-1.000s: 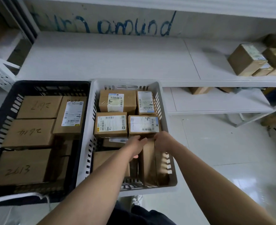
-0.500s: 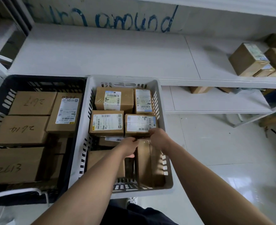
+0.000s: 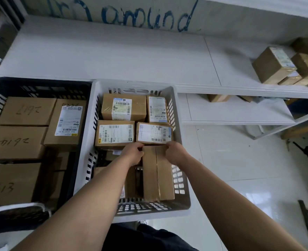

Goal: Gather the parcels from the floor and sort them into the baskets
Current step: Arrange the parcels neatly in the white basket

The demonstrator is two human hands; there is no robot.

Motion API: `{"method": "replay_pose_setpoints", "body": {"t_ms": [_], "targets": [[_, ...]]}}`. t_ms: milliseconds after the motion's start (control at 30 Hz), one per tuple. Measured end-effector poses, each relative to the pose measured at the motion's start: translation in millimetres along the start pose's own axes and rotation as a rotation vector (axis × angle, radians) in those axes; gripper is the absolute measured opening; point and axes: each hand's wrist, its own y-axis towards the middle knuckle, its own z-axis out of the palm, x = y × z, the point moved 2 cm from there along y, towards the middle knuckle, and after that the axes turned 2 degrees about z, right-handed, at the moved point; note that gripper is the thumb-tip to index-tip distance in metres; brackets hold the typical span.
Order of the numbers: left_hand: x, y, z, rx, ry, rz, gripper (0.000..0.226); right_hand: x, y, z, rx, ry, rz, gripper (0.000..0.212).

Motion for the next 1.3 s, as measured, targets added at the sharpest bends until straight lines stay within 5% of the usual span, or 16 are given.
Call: {"method": "replay_pose_setpoints", "body": {"t_ms": [67,167,200,333,400,767,1033,1300], "targets": [[-1,-2,-2,0.009,-0.057,-0.035,0.039,6,-8,0,0.023,0.034,0.033,0.033],[-2,-11,-2,0.082,-0.172,-0.12,0.038,19,-28,-4,0.012,-0.504,-0.077,0.03],[-4,-15,-3,0.104,-0.193,-0.136,0.038,20,-27,-5,0.022,-0.511,-0.07,0.029],[-13,-23,-20,0.098,-0.243,-0.182,0.044,16,-24,-18,-0.016,0.113,0.124,0.03],[-22,-28,-34,0.098,-0.276,-0.214,0.048,21,-25,-27,-0.024,0.229,0.153,0.029],[-43,-75,-109,0.004,-0.417,-0.209,0.033,79,-63,-49,0.136,0.349,0.001,0.023],[-44,-101,-157,-0.255,-0.507,-0.139,0.062,119,-84,-43,0.106,0.627,-0.174,0.026],[-35,-104,-160,-0.092,-0.48,0.029,0.036,110,-88,-16,0.027,0.816,-0.137,0.045]]}}
